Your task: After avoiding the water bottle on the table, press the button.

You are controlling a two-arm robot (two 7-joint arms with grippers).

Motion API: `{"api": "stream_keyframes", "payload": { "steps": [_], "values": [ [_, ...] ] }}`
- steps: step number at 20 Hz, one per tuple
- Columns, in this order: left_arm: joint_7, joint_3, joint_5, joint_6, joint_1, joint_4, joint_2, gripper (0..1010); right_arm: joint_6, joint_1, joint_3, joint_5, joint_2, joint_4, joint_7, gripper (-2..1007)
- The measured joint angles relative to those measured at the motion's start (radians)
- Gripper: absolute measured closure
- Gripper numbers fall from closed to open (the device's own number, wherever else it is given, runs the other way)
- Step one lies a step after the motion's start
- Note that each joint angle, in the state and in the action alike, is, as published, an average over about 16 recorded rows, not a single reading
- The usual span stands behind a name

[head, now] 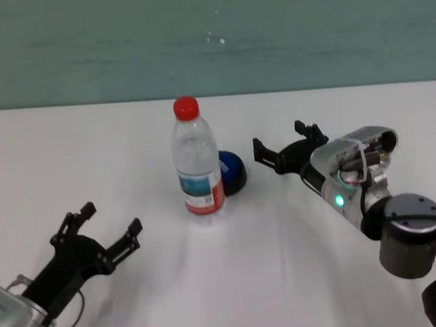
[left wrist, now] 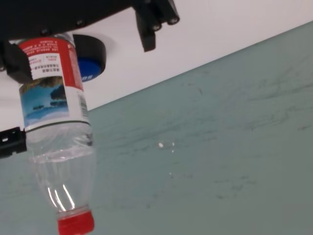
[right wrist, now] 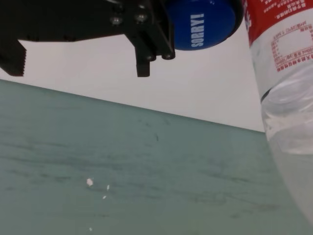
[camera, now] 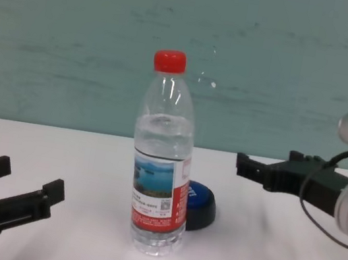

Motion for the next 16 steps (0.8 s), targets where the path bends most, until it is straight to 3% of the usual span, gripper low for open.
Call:
{"api": "stream_keyframes", "payload": {
  "steps": [9,16],
  "values": [
    [0.0,0.0,0.0,0.0,0.0,0.0,0.0,0,-0.007,-0.127,0.011,-0.058,-0.011,-0.141,-0.057,1],
    [0.0,0.0,0.0,0.0,0.0,0.0,0.0,0,-0.023,-0.213,0.016,-0.104,-0.031,-0.216,-0.094,1]
  ]
}}
